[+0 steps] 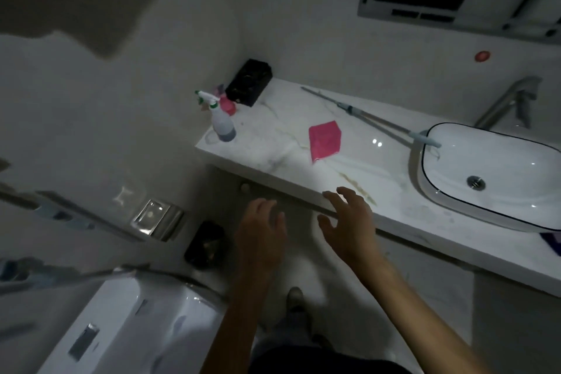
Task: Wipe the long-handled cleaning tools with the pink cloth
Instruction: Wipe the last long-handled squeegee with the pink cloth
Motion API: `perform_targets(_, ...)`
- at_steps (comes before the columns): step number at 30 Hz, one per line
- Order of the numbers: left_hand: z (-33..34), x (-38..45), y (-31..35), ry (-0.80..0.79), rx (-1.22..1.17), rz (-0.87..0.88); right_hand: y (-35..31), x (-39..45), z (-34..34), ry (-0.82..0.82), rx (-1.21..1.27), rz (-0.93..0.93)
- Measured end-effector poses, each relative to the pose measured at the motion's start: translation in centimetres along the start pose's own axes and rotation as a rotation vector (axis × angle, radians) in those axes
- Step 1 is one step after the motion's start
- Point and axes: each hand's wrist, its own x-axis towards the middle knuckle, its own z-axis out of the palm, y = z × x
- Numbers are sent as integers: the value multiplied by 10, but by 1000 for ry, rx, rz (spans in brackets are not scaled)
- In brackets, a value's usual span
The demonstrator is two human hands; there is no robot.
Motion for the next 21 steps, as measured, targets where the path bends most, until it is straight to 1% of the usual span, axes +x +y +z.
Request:
perform_targets(4,21,62,5,-60,10,82,6,48,5,70,-2,56)
perform_targets(7,33,105,17,-99,-1,111,11,82,6,72,-17,88)
perform_targets(10,52,145,26,-122,-33,159,18,116,6,97,21,135)
perform_targets(12,71,171,29,-158,-45,159,24,141,5,100,29,154)
perform_targets(15,99,208,37,-226,15,156,38,182,2,110,15,171)
perform_targets(18,129,248,49,-256,58,172,58,231,-1,115,8,186)
perform_targets(21,160,285,64,-302,85,145,79,280,-1,101,23,179)
